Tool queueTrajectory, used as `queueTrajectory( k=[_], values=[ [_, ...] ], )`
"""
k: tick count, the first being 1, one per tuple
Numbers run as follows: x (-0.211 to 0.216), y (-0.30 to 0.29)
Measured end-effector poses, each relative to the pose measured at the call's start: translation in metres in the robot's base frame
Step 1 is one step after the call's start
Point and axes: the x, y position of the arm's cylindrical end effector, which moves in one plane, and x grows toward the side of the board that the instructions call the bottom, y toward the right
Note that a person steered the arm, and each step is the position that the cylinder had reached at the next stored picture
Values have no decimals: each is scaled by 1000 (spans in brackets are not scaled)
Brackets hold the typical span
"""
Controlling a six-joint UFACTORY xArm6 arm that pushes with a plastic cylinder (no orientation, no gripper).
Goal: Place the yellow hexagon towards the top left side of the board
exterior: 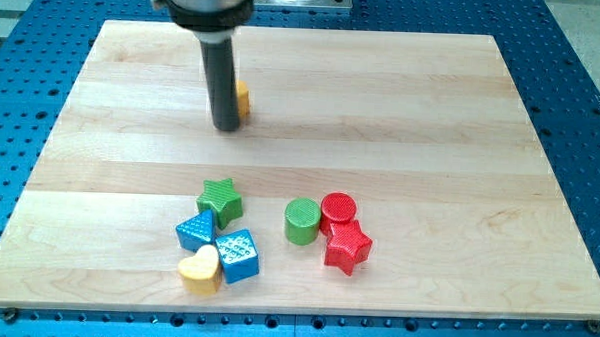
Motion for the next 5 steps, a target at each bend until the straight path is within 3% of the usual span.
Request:
queueTrajectory(
  k=[1,2,3,4,5],
  values=[
    [-44,-32],
    [-39,-27],
    [-33,6],
    [21,1],
    [24,63]
  ],
)
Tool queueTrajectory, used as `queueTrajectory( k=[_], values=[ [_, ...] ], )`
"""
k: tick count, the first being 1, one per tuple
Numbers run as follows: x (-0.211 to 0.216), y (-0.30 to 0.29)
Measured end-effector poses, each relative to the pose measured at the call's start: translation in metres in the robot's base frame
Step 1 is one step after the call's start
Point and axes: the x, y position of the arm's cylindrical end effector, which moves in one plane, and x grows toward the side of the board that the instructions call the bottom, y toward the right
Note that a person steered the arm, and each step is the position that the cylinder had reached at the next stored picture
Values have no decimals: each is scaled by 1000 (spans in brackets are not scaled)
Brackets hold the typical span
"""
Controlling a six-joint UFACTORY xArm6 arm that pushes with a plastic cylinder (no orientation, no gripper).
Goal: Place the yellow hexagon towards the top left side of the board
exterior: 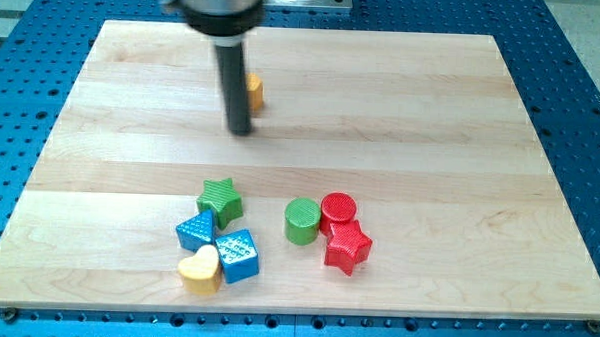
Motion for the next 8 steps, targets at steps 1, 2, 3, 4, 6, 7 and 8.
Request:
queueTrajectory(
  k=[1,2,3,4,6,7,8],
  values=[
    [-56,-22],
    [-107,-84],
    [-93,-40],
    [-132,-39],
    [-133,-126],
    [-49,-89],
    [53,-185]
  ],
)
